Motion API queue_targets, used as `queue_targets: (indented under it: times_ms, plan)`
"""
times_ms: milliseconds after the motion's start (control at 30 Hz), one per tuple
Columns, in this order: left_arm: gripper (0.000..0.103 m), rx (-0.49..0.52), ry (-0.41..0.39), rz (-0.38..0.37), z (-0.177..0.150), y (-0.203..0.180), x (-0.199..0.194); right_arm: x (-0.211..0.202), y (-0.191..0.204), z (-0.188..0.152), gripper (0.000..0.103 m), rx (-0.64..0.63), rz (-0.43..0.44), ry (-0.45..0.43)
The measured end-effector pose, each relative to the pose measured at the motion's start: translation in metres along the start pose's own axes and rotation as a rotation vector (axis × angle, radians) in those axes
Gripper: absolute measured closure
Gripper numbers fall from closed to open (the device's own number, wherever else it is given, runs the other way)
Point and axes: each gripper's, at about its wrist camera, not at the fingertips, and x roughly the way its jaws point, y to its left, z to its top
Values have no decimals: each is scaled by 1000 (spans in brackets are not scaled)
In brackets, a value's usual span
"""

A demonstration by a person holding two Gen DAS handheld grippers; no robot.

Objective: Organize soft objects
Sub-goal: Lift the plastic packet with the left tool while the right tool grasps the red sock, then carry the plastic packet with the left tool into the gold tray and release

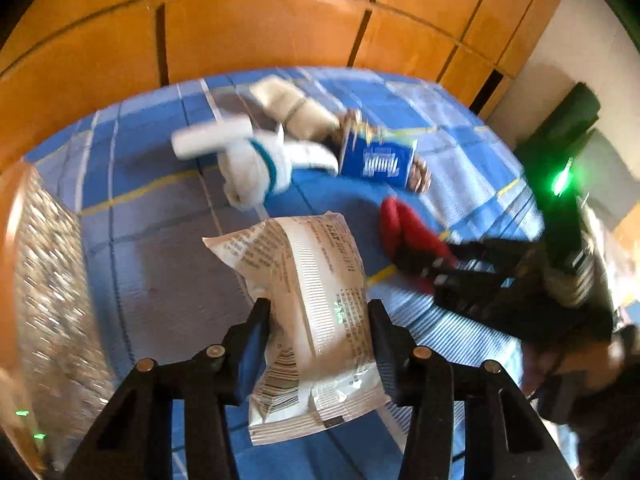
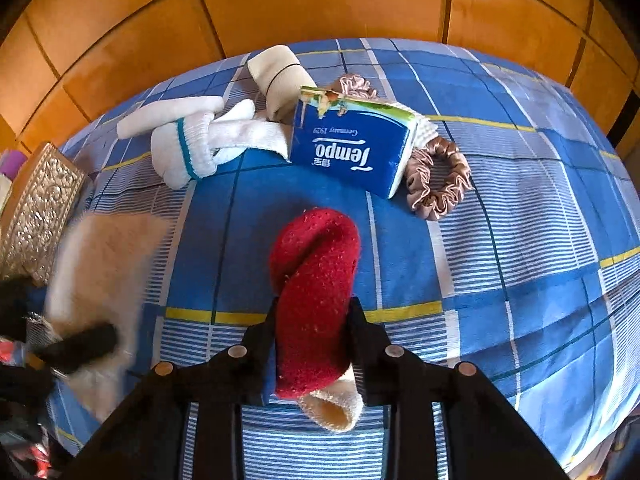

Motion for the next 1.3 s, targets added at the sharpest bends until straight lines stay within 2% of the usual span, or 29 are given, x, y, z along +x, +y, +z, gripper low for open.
queue_targets:
  times_ms: [100, 233, 400, 533, 700, 833, 1000, 1133, 1233, 1300]
  plan:
    - [54, -12, -48, -3, 19, 9, -24, -2, -3, -5, 74, 10, 9, -18]
    - [54, -51, -153, 31, 54, 37, -70, -1, 0, -2, 74, -5, -4, -14]
    - [54, -146, -300, 159, 87, 103, -139, -1, 2, -1, 73, -18, -26, -10]
    - [54, -257, -364, 281, 81, 171, -184, -2, 5, -3, 73, -22, -36, -19]
    - [54, -418, -406, 396, 34, 248, -230, -2, 7, -4, 73, -28, -50, -18]
    - [54, -563, -431, 473, -29, 303, -261, -1, 11, -6, 73, -42, -72, -28]
    - [54, -686, -407, 532, -113, 334, -271, -1, 12, -7, 73, -45, -89, -40]
    - [54, -777, -370, 546, -170, 339, -259, -2, 15, -7, 73, -47, -111, -41]
    - [54, -814, -319, 539, -200, 338, -242, -2, 17, -8, 73, -47, -124, -42]
    - [54, -822, -293, 524, -207, 338, -229, -2, 19, -8, 73, -42, -132, -41]
